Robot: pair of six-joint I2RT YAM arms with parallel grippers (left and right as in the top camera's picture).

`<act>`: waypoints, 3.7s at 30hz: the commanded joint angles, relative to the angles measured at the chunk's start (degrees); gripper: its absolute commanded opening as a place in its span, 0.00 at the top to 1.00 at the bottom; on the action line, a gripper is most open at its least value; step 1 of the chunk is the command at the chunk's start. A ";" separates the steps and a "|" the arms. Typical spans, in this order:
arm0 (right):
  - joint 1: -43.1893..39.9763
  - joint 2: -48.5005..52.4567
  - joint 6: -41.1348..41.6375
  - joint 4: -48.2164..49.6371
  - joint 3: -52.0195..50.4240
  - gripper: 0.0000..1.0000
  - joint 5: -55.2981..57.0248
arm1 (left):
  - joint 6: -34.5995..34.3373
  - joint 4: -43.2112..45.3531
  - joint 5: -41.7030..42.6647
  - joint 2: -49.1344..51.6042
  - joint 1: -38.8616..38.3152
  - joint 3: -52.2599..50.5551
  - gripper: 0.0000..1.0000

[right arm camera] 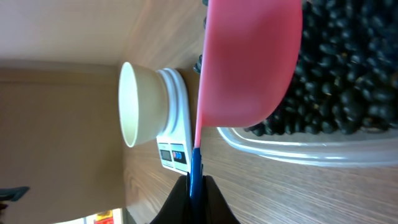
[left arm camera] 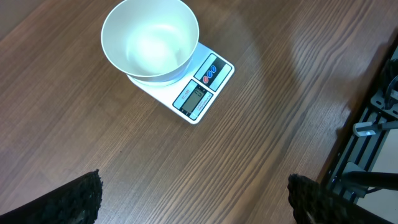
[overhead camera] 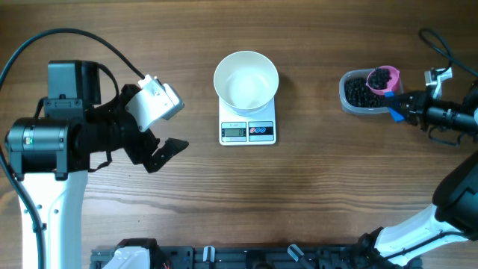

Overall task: Scoop item into bowl and weigh 150g on scale
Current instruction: 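Lift the filled scoop out of the tub with the right gripper, then carry the filled scoop left over the cream bowl on the scale, then tilt the scoop with the right gripper to pour beans into the bowl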

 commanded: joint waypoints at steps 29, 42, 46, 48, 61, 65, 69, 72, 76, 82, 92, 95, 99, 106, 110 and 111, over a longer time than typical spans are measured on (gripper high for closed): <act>21.27 -2.27 14.67 16.04 0.20 0.96 -16.09 | 0.90 -0.04 0.00 -0.20 0.42 0.92 0.00; 31.56 -3.52 31.52 34.84 0.20 0.96 -16.06 | 0.92 -0.04 0.00 -0.20 0.42 0.92 0.00; 33.57 -3.56 34.18 37.29 0.20 0.96 -14.12 | 0.90 -0.04 0.00 -0.20 0.42 0.92 0.00; 34.73 -3.56 34.38 38.32 0.20 0.96 -12.17 | 0.92 -0.04 0.00 -0.20 0.42 0.92 0.00; 37.18 -3.61 33.48 43.01 0.20 0.96 -8.39 | 0.92 -0.04 0.00 -0.20 0.42 0.92 0.00; 37.18 -3.61 28.44 42.93 0.20 0.96 -6.67 | 0.90 -0.04 0.00 -0.20 0.42 0.92 0.00; 37.18 -3.63 25.44 42.88 0.20 0.96 -3.91 | 0.90 -0.04 0.00 -0.20 0.42 0.92 0.00; 37.24 -3.63 23.12 42.91 0.20 0.96 -2.84 | 0.92 -0.04 0.00 -0.20 0.42 0.92 0.00; 38.64 -3.74 19.12 42.82 0.20 0.96 -0.61 | 0.90 -0.04 0.00 -0.20 0.42 0.92 0.00; 42.29 -4.26 18.47 42.53 0.20 0.96 5.79 | 0.90 -0.04 0.00 -0.20 0.42 0.92 0.00; 48.06 -8.39 13.03 33.55 0.20 0.96 23.96 | 0.90 -0.04 0.00 -0.20 0.42 0.92 0.00; 49.53 -9.27 12.35 32.15 0.20 0.96 28.06 | 0.92 -0.04 0.00 -0.20 0.42 0.92 0.00; 51.49 -9.33 11.65 31.23 0.20 0.96 30.97 | 0.92 -0.04 0.00 -0.20 0.42 0.92 0.00; 54.29 -9.33 11.34 28.79 0.17 0.96 38.88 | 0.90 -0.04 0.00 -0.20 0.42 0.92 0.00; 55.12 -9.33 11.37 28.17 0.17 0.96 41.75 | 0.92 -0.04 0.00 -0.20 0.42 0.92 0.00; 55.36 -9.33 10.95 27.98 0.17 0.96 42.53 | 0.90 -0.04 0.00 -0.20 0.42 0.92 0.00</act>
